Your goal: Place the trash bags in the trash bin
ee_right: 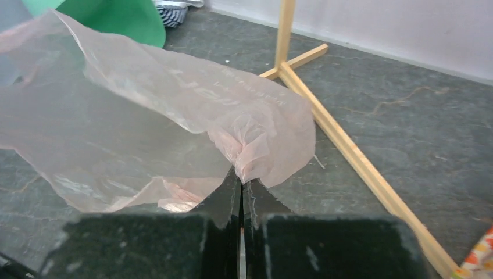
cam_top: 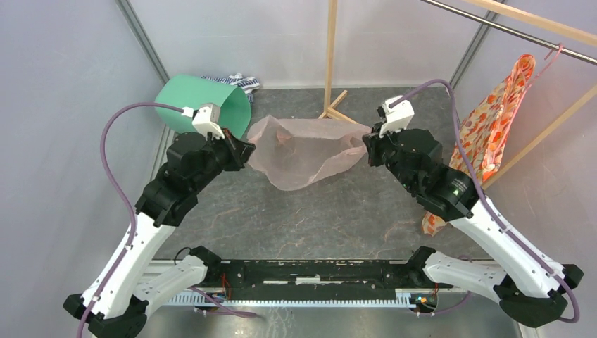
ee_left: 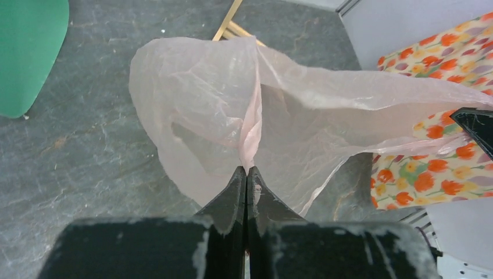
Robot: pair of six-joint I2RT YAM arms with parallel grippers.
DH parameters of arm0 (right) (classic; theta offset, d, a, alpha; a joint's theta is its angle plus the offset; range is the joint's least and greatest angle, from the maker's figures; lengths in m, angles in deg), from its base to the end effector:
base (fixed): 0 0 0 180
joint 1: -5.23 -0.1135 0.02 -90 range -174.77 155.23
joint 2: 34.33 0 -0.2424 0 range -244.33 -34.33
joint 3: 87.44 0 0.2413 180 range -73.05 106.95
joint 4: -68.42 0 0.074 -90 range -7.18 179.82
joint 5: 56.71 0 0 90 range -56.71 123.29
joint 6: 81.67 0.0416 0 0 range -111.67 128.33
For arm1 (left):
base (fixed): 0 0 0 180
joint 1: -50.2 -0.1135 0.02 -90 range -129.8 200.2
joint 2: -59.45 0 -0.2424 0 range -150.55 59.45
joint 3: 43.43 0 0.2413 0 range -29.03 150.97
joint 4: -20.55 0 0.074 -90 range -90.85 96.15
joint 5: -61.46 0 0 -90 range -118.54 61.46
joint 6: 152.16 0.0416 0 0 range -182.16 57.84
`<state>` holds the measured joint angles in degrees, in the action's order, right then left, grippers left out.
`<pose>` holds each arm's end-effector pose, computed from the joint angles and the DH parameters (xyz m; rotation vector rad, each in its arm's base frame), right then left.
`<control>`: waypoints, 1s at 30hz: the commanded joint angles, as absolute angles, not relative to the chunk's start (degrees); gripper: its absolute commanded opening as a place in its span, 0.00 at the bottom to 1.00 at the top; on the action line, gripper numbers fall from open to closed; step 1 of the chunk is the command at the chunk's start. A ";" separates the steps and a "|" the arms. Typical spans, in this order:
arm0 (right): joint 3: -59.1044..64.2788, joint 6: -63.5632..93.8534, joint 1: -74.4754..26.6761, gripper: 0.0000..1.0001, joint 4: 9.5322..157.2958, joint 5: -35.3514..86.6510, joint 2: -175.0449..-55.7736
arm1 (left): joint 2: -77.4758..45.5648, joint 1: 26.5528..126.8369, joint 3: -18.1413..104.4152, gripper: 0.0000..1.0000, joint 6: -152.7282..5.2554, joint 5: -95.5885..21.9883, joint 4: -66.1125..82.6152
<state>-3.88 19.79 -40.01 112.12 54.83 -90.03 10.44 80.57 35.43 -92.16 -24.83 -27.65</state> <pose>0.1553 0.1349 0.3957 -0.2789 1.8203 0.3490 0.1566 -0.0886 0.3802 -0.0392 1.9440 -0.6511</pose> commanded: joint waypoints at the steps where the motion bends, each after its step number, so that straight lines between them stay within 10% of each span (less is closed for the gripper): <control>1: 0.41 17.63 -40.12 0.00 118.16 61.24 -91.38 | 8.24 80.69 38.49 0.02 -92.35 -26.07 -25.91; 15: 12.45 12.97 -40.12 0.00 126.71 70.35 -91.10 | 2.22 80.69 55.11 0.77 -91.13 -27.97 -25.01; 30: 8.26 13.62 -40.12 0.00 124.50 68.84 -86.61 | -12.02 80.71 57.10 0.82 -76.64 8.68 -29.14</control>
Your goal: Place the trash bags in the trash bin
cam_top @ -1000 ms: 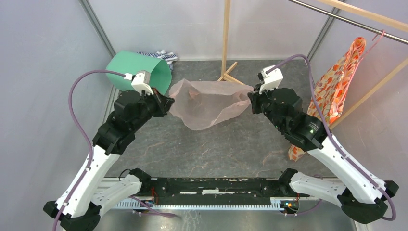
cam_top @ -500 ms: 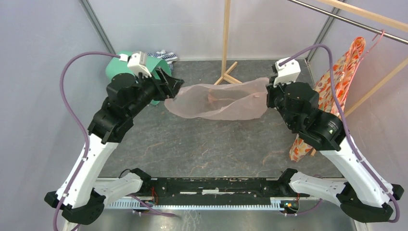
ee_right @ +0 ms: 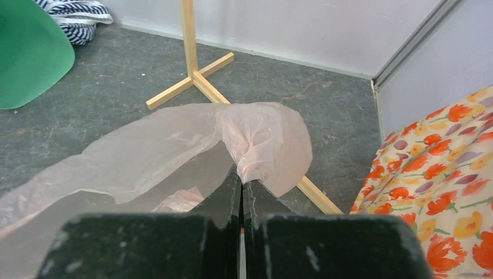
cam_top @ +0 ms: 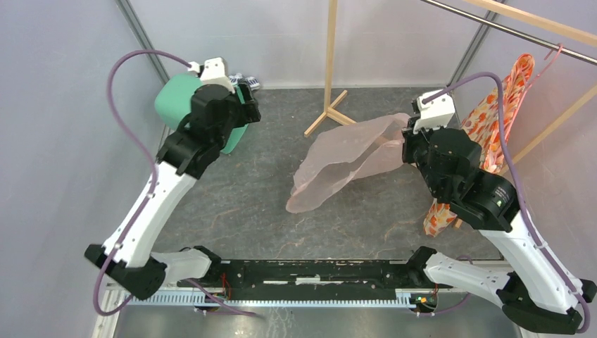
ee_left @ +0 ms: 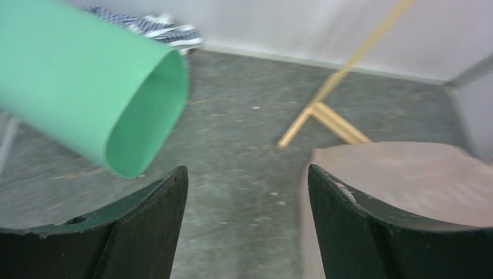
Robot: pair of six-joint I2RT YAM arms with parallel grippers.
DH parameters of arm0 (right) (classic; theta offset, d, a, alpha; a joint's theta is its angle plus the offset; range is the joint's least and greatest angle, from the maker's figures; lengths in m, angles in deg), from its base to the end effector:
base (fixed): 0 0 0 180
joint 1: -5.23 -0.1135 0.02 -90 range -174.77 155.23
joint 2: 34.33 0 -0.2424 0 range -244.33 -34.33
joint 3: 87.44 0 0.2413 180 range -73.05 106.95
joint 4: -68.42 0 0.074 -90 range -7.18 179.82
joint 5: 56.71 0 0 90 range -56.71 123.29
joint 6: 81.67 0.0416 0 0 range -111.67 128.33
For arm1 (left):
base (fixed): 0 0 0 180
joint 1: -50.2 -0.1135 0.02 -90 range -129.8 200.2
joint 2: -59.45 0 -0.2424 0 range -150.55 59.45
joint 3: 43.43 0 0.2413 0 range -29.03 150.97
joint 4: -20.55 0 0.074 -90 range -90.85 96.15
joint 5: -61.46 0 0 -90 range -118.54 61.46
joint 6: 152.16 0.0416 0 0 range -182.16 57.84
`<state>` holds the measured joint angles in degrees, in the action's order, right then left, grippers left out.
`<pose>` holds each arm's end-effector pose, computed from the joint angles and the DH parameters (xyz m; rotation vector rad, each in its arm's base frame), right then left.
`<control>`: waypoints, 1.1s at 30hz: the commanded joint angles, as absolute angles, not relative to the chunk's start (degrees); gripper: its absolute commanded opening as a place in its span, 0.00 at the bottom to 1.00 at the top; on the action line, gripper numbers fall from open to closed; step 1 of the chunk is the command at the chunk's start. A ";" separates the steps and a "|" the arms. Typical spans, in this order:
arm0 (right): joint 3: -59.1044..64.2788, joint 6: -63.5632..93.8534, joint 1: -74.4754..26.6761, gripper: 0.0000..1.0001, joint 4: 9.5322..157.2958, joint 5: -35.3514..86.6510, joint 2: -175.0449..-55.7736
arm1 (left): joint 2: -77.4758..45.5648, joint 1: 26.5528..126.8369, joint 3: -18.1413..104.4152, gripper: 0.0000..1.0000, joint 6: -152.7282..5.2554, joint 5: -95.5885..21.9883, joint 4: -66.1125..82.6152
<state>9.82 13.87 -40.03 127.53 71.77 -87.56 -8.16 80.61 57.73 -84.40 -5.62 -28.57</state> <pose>0.1249 0.0892 0.4477 -0.1513 1.7695 0.0229 0.2126 -0.1060 0.4408 -0.1489 1.8235 -0.2804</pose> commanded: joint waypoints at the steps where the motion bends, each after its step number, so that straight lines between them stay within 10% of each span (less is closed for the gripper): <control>1: 7.56 13.76 -40.12 0.00 123.98 67.98 -86.27 | -13.23 80.70 56.89 0.82 -75.58 11.01 -28.72; 33: -0.53 13.98 -40.10 0.00 118.06 59.66 -82.27 | -48.91 66.88 58.22 0.71 -46.91 35.67 -5.43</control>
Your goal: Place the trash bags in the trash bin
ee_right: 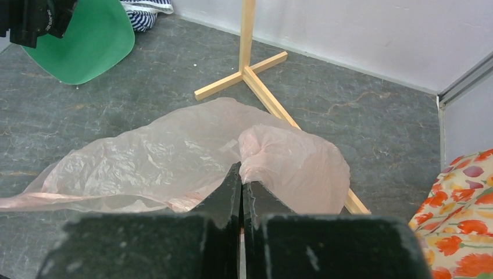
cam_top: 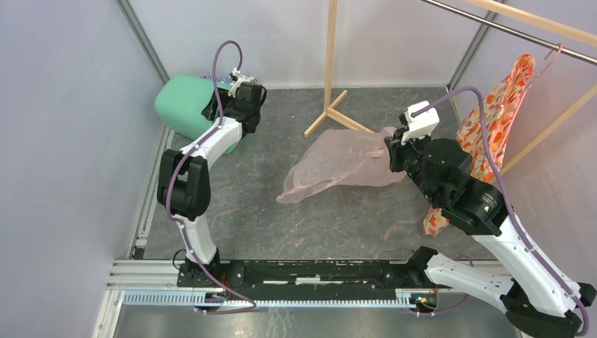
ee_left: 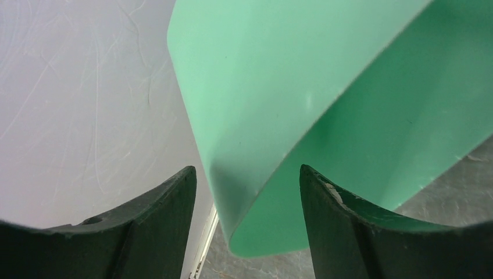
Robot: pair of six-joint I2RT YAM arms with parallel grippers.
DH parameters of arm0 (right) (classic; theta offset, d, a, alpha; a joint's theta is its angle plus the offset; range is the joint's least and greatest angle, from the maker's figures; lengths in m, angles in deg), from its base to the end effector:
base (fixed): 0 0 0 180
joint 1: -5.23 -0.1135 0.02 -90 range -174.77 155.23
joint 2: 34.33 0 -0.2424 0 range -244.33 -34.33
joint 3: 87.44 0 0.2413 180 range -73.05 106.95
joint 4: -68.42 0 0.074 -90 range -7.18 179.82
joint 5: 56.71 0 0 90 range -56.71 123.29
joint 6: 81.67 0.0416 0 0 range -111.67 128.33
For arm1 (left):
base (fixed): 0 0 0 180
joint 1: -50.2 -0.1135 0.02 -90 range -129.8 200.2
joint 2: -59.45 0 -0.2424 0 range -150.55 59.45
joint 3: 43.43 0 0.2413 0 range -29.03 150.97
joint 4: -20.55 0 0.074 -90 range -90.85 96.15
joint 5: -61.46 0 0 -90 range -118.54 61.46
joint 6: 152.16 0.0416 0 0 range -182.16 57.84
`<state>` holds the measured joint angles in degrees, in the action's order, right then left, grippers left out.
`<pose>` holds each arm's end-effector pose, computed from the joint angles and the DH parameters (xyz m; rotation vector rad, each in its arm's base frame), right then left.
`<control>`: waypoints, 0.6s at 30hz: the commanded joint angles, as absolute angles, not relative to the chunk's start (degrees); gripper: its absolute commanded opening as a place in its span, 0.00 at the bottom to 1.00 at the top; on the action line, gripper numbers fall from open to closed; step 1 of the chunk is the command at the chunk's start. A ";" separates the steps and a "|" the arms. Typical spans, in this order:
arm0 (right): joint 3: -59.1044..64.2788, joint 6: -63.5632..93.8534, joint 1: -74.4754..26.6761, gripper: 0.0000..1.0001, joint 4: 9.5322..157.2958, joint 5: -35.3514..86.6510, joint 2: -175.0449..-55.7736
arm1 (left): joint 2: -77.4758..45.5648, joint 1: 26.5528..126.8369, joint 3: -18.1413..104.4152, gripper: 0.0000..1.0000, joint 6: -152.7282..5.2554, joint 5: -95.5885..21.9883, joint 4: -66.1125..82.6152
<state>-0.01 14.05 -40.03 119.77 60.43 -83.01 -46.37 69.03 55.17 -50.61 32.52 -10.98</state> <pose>0.1236 0.0978 0.4224 -0.2718 1.7504 0.2207 0.3893 -0.0943 0.2575 -0.0216 2.0409 1.0961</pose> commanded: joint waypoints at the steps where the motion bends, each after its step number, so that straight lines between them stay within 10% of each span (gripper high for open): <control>1: -0.54 13.87 -40.10 0.00 118.21 59.60 -82.28 | -49.37 66.49 58.17 0.70 -46.39 35.77 -4.35; 6: -0.45 13.61 -40.12 0.00 119.00 59.21 -82.51 | -50.41 65.26 59.31 0.55 -45.12 35.59 -2.27; 12: -0.71 13.52 -40.11 0.00 118.62 59.37 -82.63 | -48.24 65.96 60.17 0.11 -48.78 33.62 -6.65; 18: -0.17 12.88 -40.15 0.00 118.60 61.06 -83.33 | -42.64 70.03 62.14 0.02 -55.72 30.85 -18.08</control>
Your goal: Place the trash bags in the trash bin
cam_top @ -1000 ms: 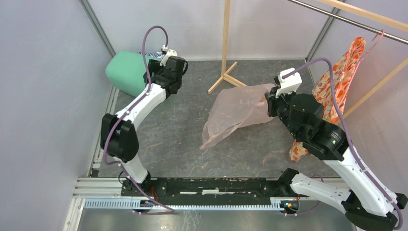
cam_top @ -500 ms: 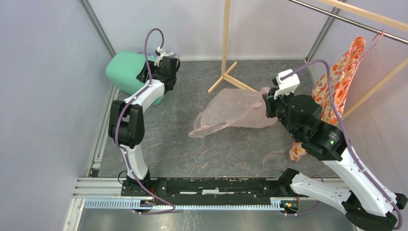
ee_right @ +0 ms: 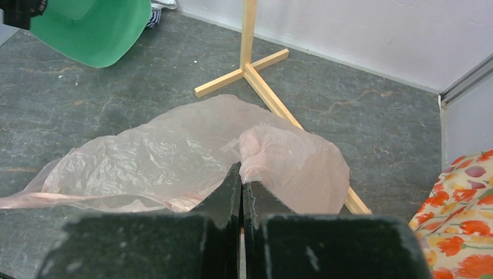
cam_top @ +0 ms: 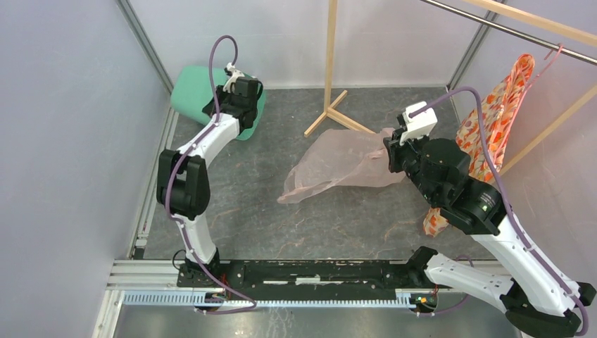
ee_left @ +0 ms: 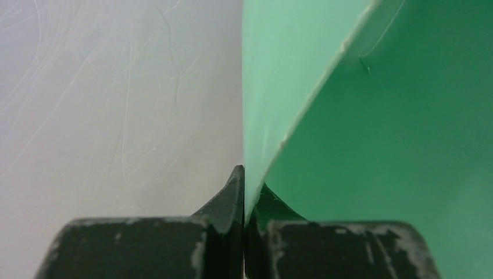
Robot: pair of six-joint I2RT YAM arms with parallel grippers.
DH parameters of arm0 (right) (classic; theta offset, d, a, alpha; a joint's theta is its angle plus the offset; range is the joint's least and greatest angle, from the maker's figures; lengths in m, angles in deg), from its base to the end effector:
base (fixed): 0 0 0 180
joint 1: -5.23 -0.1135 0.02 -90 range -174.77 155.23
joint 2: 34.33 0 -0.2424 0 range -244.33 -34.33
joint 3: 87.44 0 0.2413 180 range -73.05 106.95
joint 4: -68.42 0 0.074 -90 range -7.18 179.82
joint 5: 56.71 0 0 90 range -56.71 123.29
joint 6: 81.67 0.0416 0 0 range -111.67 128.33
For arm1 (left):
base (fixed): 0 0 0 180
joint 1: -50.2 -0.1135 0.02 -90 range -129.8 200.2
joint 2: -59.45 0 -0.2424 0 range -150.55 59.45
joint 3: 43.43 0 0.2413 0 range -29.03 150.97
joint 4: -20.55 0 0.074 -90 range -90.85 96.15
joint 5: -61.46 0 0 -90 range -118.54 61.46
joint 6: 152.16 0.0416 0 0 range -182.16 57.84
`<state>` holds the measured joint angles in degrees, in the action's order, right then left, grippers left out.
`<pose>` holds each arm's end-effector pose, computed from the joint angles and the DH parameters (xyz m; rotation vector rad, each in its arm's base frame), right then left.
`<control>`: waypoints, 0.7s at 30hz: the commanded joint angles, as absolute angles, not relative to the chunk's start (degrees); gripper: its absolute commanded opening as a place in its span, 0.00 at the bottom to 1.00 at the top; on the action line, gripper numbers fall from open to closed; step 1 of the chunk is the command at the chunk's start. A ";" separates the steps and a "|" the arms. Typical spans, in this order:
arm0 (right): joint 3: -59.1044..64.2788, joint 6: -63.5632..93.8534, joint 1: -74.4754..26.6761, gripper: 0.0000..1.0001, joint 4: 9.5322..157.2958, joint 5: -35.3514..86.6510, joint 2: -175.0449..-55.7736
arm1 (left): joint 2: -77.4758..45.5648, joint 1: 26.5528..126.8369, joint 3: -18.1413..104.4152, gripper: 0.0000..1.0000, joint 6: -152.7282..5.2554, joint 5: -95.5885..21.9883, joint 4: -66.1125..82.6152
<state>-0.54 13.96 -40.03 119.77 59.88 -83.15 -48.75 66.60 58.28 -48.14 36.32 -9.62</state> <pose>0.1248 0.0995 0.4192 -0.2857 1.7599 0.2221 0.4030 -0.0794 0.2618 -0.0875 2.0115 1.1984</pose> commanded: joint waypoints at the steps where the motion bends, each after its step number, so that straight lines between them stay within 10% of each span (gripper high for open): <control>1: 0.03 12.63 -40.11 0.00 118.69 61.68 -83.44 | -41.67 70.58 62.92 0.02 -57.62 29.75 -19.90; 21: 10.75 6.42 -40.08 0.00 118.86 69.76 -84.66 | -31.04 72.35 78.60 0.02 -81.41 -10.42 -58.29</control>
<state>6.26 8.71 -40.03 121.19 67.57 -85.35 -33.15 72.41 75.83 -74.93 -0.77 -55.50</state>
